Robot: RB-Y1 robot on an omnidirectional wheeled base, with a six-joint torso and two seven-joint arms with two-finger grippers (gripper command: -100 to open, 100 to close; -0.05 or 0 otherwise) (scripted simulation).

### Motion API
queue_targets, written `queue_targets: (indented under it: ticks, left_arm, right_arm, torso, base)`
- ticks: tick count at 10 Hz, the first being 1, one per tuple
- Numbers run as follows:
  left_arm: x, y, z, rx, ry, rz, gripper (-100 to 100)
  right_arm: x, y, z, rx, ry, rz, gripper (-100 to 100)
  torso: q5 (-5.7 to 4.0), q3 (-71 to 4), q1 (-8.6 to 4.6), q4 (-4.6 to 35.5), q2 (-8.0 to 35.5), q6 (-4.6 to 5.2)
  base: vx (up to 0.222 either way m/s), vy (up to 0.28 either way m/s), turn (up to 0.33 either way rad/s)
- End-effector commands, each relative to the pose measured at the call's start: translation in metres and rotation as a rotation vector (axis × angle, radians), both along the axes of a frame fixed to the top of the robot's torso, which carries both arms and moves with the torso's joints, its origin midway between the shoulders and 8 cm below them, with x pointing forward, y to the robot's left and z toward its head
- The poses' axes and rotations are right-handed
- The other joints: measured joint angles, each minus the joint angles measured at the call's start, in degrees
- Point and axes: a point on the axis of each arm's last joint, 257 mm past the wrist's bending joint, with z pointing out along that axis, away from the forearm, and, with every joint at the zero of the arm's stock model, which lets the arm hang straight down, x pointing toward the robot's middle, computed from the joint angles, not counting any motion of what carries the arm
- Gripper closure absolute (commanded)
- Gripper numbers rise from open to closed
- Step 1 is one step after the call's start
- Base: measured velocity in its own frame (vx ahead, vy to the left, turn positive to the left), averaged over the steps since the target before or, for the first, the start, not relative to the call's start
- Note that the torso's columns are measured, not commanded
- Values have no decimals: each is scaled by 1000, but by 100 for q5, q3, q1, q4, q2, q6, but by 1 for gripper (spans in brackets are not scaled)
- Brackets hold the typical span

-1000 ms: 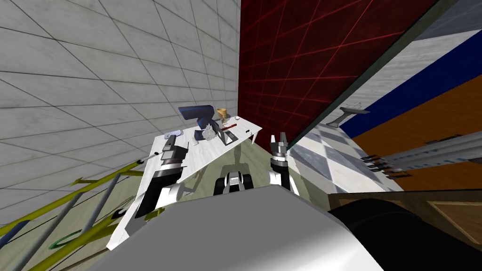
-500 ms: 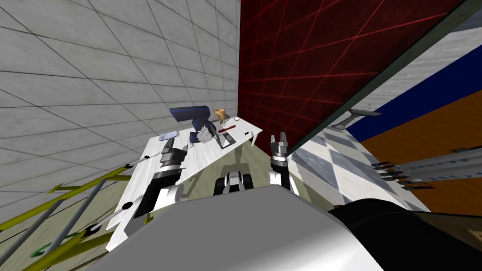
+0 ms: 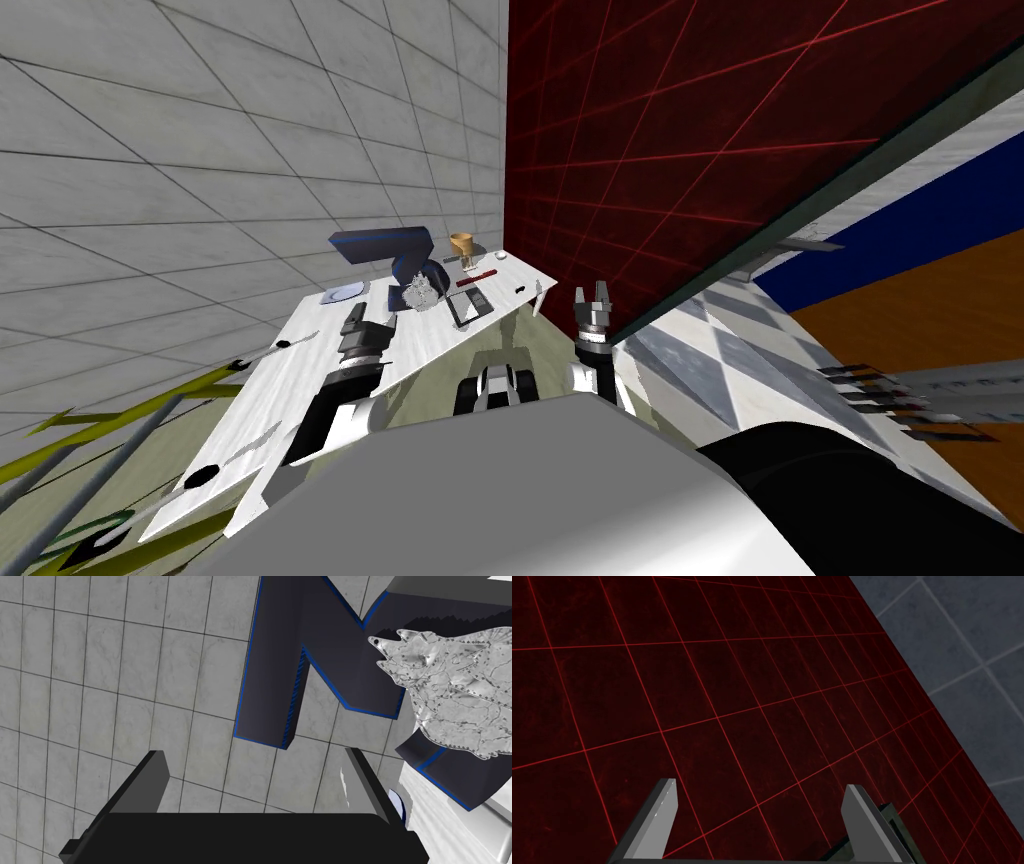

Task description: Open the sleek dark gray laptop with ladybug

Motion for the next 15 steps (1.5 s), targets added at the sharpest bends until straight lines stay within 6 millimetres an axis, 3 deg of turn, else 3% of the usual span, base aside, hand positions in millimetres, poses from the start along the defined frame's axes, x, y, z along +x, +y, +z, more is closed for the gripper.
queue_targets:
  ticks: [1, 9, 15]
  left_arm:
    - [0, 14, -17, -61, 33, 20, -100]
    - [-15, 53, -76, -273, 118, 99, -100]
    - [-29, 61, -113, -449, 131, 172, -100]
  right_arm:
    - [0, 0, 0, 0, 0, 0, 0]
    - [0, 0, 0, 0, 0, 0, 0]
    - [0, 0, 0, 0, 0, 0, 0]
  torso:
    - [3, 6, 10, 3, 8, 0]
    - [0, 4, -4, 2, 7, 0]
    - [41, -24, -10, -41, -58, 49]
  base:
    - [118, -150, 66]
    - [153, -177, 70]
    - [92, -112, 52]
